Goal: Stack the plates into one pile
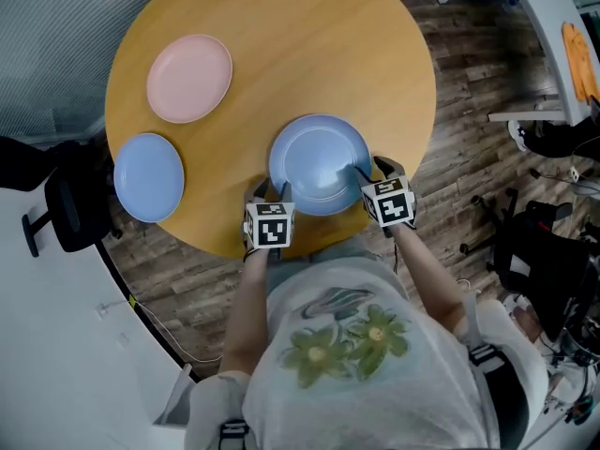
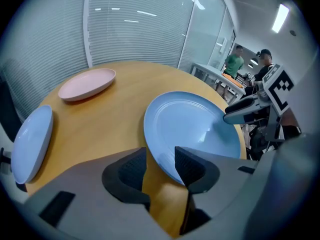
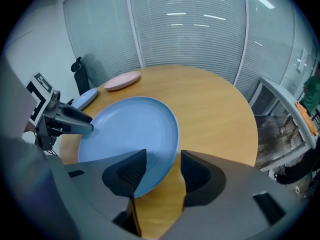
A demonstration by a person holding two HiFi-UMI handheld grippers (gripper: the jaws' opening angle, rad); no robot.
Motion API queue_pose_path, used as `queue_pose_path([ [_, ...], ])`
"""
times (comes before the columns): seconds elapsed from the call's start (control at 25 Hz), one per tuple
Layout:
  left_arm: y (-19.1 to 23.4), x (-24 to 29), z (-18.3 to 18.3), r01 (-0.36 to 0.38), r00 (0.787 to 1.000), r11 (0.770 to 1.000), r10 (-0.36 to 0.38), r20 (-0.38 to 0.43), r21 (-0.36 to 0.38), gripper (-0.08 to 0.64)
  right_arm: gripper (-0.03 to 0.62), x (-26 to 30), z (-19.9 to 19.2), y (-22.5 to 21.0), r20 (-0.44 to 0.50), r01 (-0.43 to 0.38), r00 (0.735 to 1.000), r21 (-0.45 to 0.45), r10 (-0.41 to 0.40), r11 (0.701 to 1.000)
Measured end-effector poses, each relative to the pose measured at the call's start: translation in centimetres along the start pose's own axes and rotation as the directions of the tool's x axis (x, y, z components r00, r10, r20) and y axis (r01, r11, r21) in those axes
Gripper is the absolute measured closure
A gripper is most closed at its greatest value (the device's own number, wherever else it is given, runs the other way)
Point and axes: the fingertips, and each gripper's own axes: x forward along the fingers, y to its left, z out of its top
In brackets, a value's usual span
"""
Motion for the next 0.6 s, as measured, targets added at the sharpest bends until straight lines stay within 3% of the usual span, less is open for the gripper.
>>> queue_pose_path([
  [0.2,0.2,1.0,0.2,0.026,0.999,0.999,-0.025,-0.025,0.021,0.393,0.393,0.7,-1.6,-0.4,-0.034,0.029,0.999,0.085,-0.026,0.996],
  [0.44,0.6,1.6,0.2,0.053,0.998,0.998,-0.051,-0.045,0.044,0.439,0.397,1.1,-2.0,-0.2,-0.034,0.080,0.997,0.119,-0.076,0.990],
  [0.6,1.4,1.3,0.0,0.066,0.996,0.996,-0.062,-0.057,0.065,0.442,0.482,0.9,-2.1,0.1,-0.058,0.124,0.991,0.101,-0.119,0.987],
])
